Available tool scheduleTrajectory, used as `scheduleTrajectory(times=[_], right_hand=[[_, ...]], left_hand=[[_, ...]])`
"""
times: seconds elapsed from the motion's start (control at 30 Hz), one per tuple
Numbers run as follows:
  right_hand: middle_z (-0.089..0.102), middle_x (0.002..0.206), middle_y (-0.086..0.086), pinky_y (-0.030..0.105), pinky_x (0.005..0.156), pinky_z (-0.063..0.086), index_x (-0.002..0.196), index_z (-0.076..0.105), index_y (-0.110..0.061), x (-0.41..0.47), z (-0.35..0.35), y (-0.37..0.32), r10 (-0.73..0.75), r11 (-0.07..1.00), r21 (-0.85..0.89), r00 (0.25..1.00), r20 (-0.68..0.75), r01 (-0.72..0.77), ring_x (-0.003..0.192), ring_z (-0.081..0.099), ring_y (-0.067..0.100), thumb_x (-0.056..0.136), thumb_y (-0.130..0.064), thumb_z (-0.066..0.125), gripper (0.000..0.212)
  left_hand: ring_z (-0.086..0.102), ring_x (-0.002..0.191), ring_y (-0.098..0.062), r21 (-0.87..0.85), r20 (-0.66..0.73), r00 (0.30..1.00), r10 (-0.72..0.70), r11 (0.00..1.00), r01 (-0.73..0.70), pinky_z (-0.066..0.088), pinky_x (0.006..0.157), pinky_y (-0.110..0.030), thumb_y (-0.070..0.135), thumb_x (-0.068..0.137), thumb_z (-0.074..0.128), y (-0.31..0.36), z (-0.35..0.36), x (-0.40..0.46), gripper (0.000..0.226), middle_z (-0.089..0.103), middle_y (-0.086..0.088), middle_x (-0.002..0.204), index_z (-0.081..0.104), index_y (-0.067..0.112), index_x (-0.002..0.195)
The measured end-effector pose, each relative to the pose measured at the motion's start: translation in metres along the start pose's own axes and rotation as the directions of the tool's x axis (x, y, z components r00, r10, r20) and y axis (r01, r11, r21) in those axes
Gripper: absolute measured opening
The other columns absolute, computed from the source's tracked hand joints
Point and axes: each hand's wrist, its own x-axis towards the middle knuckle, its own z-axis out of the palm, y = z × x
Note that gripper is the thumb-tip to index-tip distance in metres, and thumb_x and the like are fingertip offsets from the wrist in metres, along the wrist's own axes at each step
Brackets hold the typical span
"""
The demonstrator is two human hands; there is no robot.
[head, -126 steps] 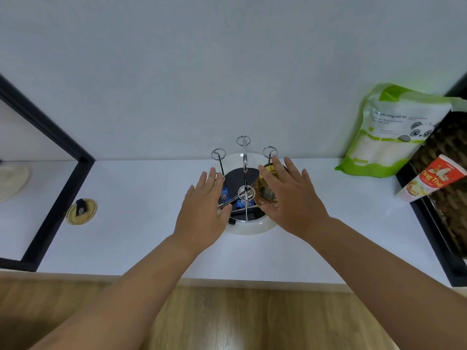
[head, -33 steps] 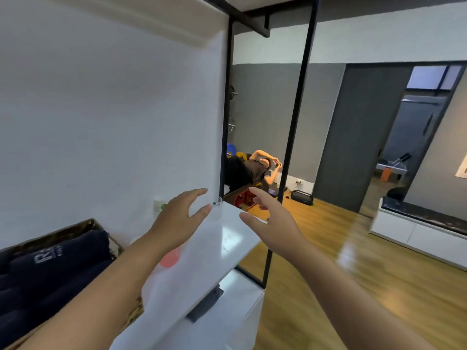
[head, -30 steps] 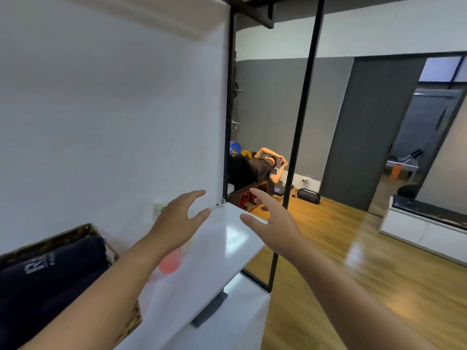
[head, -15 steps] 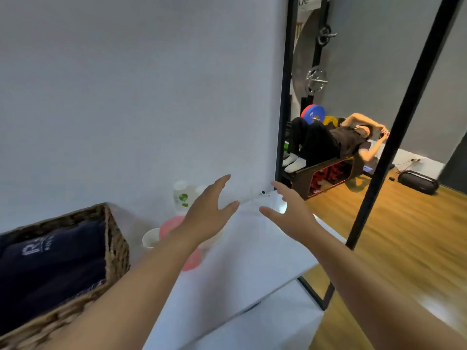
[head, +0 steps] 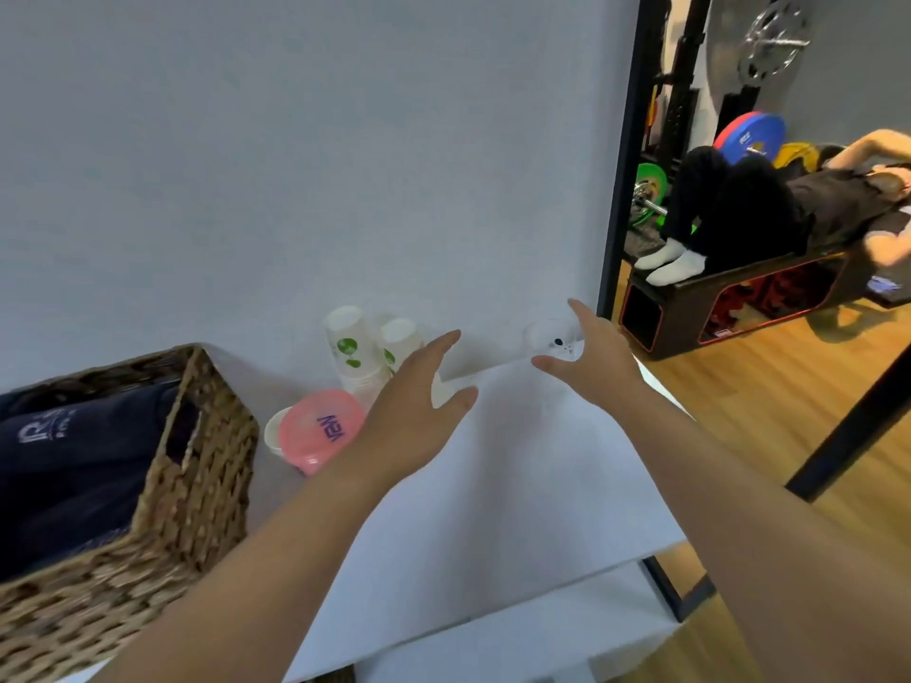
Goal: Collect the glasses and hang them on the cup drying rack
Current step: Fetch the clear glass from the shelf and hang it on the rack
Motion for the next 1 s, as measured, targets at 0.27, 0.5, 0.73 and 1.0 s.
scheduleTrajectory(times=[0.27,0.5,0.73,1.0], right_hand=[[0.04,0.161,0.005,0.045,0.109,0.043,0.163,0.022,-0.035,0.028,0.02,0.019,0.011,0.999,0.052,0.997,0.081,-0.016,0.144,0.041,0.029,0.074,-0.054,0.089,0.113],[0.057,0.146,0.006,0.031,0.091,0.049,0.157,0.038,-0.03,0.031,0.029,0.019,-0.011,0.994,0.114,0.998,0.07,0.003,0.114,0.052,0.015,0.078,-0.044,0.09,0.096],[0.06,0.13,-0.003,0.031,0.085,0.054,0.156,0.038,-0.036,0.007,0.016,-0.013,-0.067,0.983,0.173,0.998,0.007,0.065,0.111,0.053,0.011,0.075,-0.049,0.09,0.097],[0.058,0.124,-0.011,0.013,0.074,0.04,0.156,0.031,-0.046,-0.062,-0.015,-0.106,-0.247,0.955,0.169,0.969,-0.003,0.244,0.101,0.054,-0.002,0.071,-0.055,0.09,0.104]], left_hand=[[0.04,0.139,0.001,-0.043,0.0,0.999,-0.052,0.998,0.052,0.037,0.116,-0.037,0.036,0.098,0.065,0.0,0.013,-0.015,0.061,0.039,0.027,0.152,0.037,0.049,0.151],[0.043,0.135,0.004,-0.075,0.0,0.999,-0.049,0.996,0.048,0.039,0.104,-0.02,0.035,0.096,0.067,0.001,0.005,-0.007,0.063,0.04,0.027,0.151,0.038,0.049,0.15],[0.045,0.135,-0.001,-0.073,-0.013,0.998,-0.055,0.996,0.054,0.042,0.111,-0.038,0.038,0.09,0.074,0.005,-0.004,-0.004,0.072,0.041,0.025,0.151,0.036,0.048,0.151],[0.048,0.133,-0.004,-0.092,-0.074,0.996,-0.044,0.995,0.037,0.04,0.112,-0.037,0.033,0.085,0.081,0.019,-0.032,-0.042,0.083,0.042,0.025,0.148,0.034,0.048,0.151]])
